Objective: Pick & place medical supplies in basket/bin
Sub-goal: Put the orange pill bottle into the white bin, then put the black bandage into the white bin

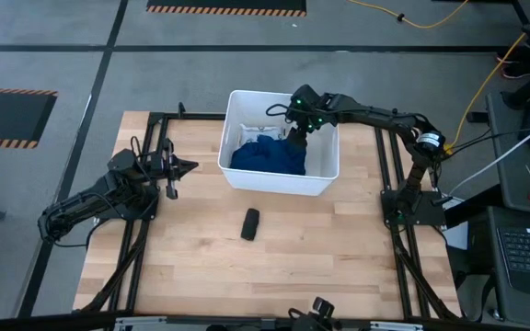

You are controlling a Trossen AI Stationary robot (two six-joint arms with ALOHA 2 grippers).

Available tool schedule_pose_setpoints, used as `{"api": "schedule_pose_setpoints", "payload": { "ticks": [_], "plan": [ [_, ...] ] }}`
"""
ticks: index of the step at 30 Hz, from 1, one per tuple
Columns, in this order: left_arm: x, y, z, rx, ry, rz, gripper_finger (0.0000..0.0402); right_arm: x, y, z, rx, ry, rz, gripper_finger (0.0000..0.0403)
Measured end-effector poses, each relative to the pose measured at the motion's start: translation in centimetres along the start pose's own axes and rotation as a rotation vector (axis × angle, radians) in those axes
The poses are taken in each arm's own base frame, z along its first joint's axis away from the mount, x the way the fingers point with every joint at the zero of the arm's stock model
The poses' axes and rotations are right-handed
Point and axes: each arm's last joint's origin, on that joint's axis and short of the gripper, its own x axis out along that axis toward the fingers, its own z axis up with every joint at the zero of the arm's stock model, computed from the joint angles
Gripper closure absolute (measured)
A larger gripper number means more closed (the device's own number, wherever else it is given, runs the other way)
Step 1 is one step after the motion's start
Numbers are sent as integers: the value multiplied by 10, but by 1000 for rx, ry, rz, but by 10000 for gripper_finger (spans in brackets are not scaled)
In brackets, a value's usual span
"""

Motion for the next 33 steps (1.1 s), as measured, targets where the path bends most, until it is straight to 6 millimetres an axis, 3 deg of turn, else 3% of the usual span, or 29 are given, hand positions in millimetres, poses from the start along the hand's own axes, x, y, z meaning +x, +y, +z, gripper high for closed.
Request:
{"api": "schedule_pose_setpoints", "payload": {
  "ticks": [6,12,16,33],
  "plan": [
    [0,0,0,0,0,0,395,0,0,0,21,0,0,206],
    [0,0,0,0,-1,0,395,0,0,0,19,2,1,142],
    [0,0,0,0,-1,0,395,0,0,0,20,2,1,121],
    [0,0,0,0,-1,0,393,-8,3,8,12,-24,2,116]
  ]
}}
